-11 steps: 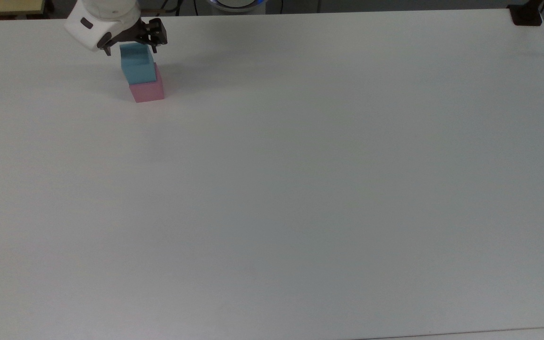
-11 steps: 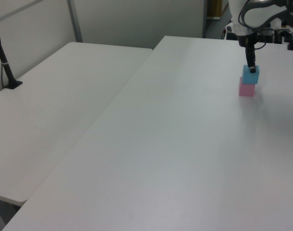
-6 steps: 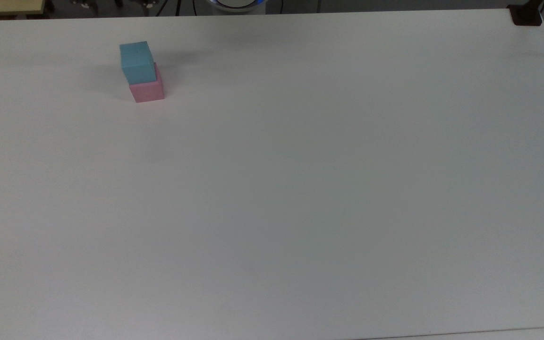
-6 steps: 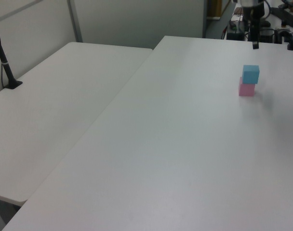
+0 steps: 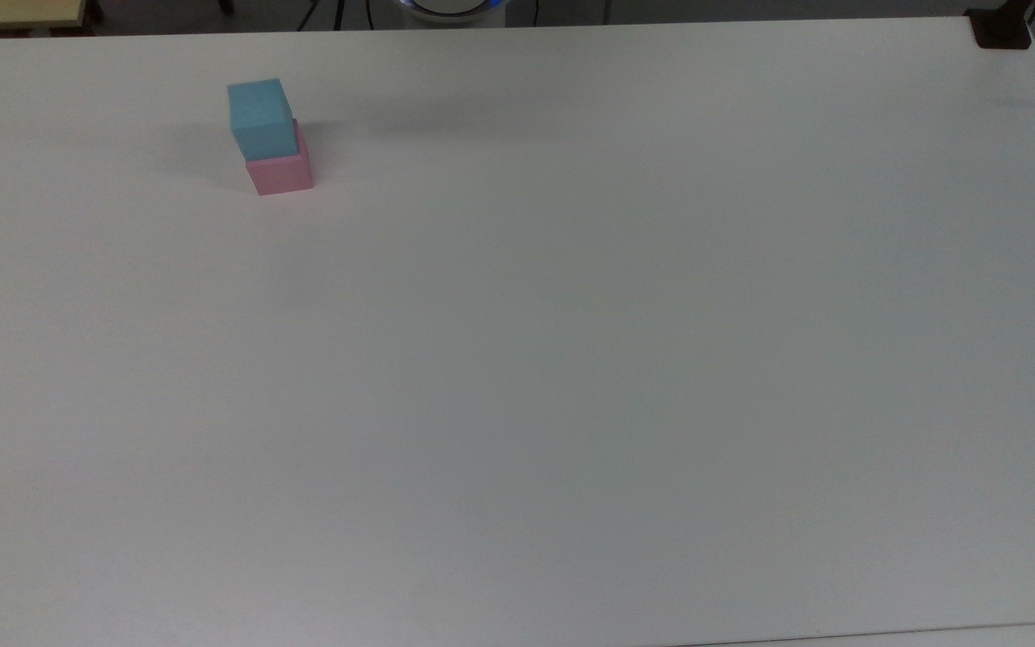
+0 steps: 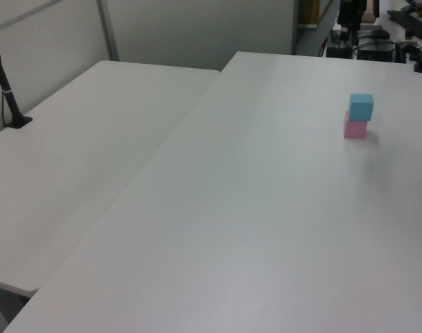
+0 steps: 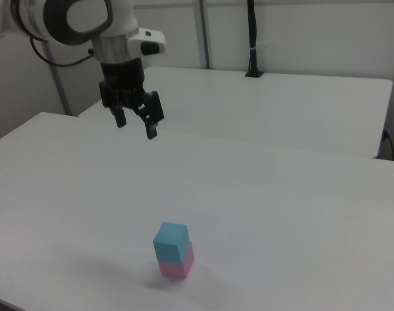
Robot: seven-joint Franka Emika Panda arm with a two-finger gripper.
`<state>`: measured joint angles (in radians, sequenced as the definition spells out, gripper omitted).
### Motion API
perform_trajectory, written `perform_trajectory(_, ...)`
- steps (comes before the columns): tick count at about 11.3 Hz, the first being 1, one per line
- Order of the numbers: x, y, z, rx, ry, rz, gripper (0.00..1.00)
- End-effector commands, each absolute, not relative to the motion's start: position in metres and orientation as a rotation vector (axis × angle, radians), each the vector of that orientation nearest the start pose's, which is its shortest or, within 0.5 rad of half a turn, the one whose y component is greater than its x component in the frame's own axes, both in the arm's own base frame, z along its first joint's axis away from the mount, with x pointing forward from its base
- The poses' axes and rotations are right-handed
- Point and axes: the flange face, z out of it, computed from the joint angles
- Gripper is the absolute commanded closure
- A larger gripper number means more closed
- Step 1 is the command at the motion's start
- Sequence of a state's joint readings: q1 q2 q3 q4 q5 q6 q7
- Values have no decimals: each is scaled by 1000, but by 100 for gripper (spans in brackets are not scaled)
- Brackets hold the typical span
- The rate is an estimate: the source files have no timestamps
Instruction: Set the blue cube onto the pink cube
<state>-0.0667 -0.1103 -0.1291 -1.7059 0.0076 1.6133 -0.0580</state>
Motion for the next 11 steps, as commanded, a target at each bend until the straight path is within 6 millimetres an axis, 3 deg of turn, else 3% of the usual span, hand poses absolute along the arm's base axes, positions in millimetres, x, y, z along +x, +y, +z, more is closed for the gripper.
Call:
perform_trajectory(1,525,-91,637,-3061,214,-58,0)
perform_trajectory(4,547,-92,626,-3124,125,-167,0)
perform_trajectory(6,544,-96,628,-3139,2,-164,0)
perform_trajectory(11,542,-93,628,-3137,-6,-133,0)
